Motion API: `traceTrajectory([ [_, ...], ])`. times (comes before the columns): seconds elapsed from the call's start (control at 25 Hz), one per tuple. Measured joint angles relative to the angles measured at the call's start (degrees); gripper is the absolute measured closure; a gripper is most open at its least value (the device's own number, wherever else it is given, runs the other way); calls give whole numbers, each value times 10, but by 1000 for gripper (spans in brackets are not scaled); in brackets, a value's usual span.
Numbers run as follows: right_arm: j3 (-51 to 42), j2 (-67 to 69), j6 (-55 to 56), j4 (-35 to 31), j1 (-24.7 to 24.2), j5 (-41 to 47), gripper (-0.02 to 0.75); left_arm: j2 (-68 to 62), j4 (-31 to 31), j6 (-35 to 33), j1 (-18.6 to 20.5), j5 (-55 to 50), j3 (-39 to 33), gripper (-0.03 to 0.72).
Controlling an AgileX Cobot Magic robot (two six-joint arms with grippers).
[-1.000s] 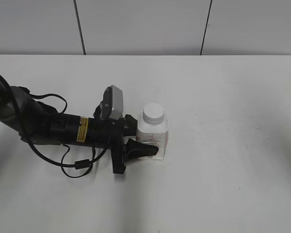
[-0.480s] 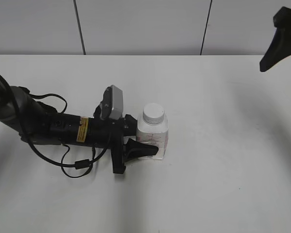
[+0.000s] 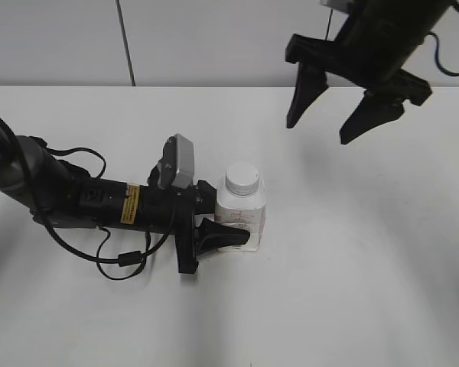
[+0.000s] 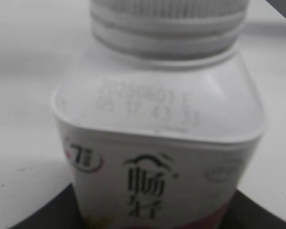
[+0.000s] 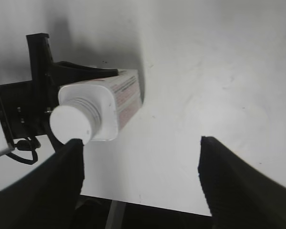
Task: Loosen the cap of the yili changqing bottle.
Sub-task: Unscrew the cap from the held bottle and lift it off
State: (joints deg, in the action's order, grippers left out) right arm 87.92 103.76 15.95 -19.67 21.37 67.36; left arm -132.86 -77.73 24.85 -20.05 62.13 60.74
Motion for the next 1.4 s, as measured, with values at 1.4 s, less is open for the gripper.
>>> traceTrajectory([
  [1.4,95,147,49,19,124,2,247,0,1,0,0,0,0,334],
])
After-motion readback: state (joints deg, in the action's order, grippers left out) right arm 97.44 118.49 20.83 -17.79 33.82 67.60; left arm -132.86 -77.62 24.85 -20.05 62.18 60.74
